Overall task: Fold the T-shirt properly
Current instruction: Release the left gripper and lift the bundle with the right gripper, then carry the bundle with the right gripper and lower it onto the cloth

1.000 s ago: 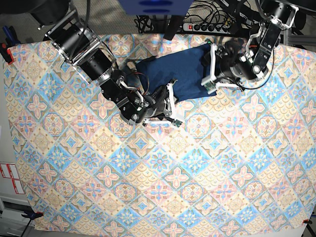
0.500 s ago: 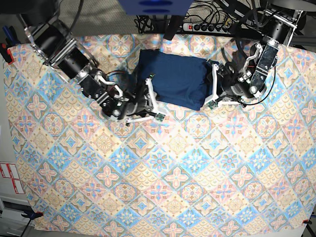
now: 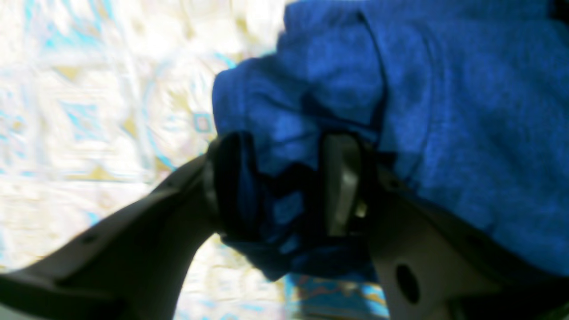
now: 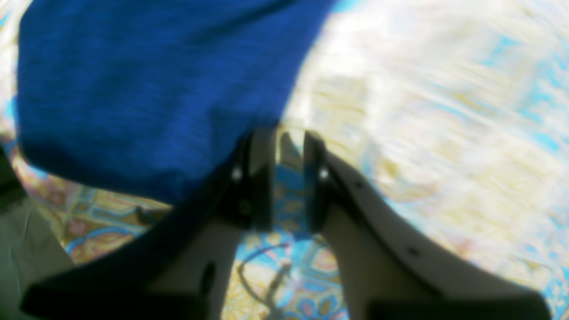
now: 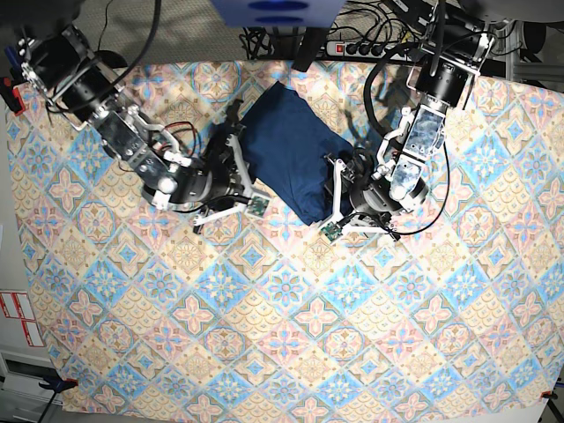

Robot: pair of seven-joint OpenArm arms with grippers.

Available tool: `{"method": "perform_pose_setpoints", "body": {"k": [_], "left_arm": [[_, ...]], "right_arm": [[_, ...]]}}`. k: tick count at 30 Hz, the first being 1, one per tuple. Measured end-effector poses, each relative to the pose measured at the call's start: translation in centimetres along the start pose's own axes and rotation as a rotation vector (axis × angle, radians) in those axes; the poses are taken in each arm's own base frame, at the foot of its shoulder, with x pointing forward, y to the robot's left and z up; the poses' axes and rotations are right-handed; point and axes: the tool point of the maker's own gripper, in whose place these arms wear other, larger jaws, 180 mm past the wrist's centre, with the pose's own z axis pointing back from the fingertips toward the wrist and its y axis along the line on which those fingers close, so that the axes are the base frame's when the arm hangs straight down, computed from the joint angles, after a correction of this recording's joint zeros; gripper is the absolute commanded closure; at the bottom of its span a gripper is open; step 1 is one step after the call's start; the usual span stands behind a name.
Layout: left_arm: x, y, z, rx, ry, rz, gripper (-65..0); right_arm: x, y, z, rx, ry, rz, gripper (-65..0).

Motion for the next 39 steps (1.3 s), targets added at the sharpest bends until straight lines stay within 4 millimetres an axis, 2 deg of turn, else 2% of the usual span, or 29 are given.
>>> {"method": "perform_pose_setpoints", "body": {"k": [3, 6, 9, 12, 14, 17, 20, 22, 25, 28, 34, 39], "left_arm": [[-0.7, 1.5, 0.8, 0.043, 0.003, 0.02, -27.1], [-1.9, 5.2, 3.5, 0.145, -0.042, 0.122, -27.1], [-4.5, 9.6, 6.7, 0.281, -0.053, 0.25, -27.1], [-6.9, 12.9, 10.3, 0.401, -0.097, 0.39, -27.1], [-8.9, 14.5, 12.5, 0.472, -0.133, 0.519, -27.1], [-12.3, 16.1, 15.2, 0.548, -0.175, 0.691, -27.1], [-15.2, 16.0, 16.4, 0.587, -0.166, 0.783, -27.1], [-16.2, 15.2, 16.4, 0.571, -0.163, 0.816, -27.1], [-17.1, 14.6, 16.6, 0.559, -0.167, 0.839, -27.1], [-17.6, 13.9, 16.4, 0.544, -0.156, 0.845, -27.1], [-17.4, 13.9, 16.4, 0.542, -0.165, 0.846, -27.1], [-17.4, 14.0, 16.4, 0.542, -0.166, 0.847, -27.1]], "right_arm": [[2.4, 0.1, 1.8, -0.019, -0.114, -0.031, -10.7], [3.6, 0.8, 2.4, -0.013, -0.161, -0.033, -10.8], [4.6, 2.7, 1.3, 0.022, -0.153, -0.02, -10.8], [8.6, 5.8, 0.5, 0.107, -0.244, -0.002, -10.8], [10.5, 7.7, -0.6, 0.165, -0.28, -0.022, -10.8], [10.1, 8.9, -3.0, 0.199, -0.192, -0.015, -10.8], [11.8, 9.6, -4.3, 0.226, -0.187, 0.003, -10.7], [13.8, 10.5, -5.0, 0.261, -0.215, -0.008, -10.6], [14.5, 12.0, -6.6, 0.308, -0.191, -0.044, -10.6], [13.9, 12.5, -8.1, 0.33, -0.197, -0.095, -10.5], [10.1, 12.1, -11.3, 0.328, -0.141, -0.194, -4.2], [9.0, 10.6, -12.0, 0.307, -0.156, -0.233, -3.8]]}}
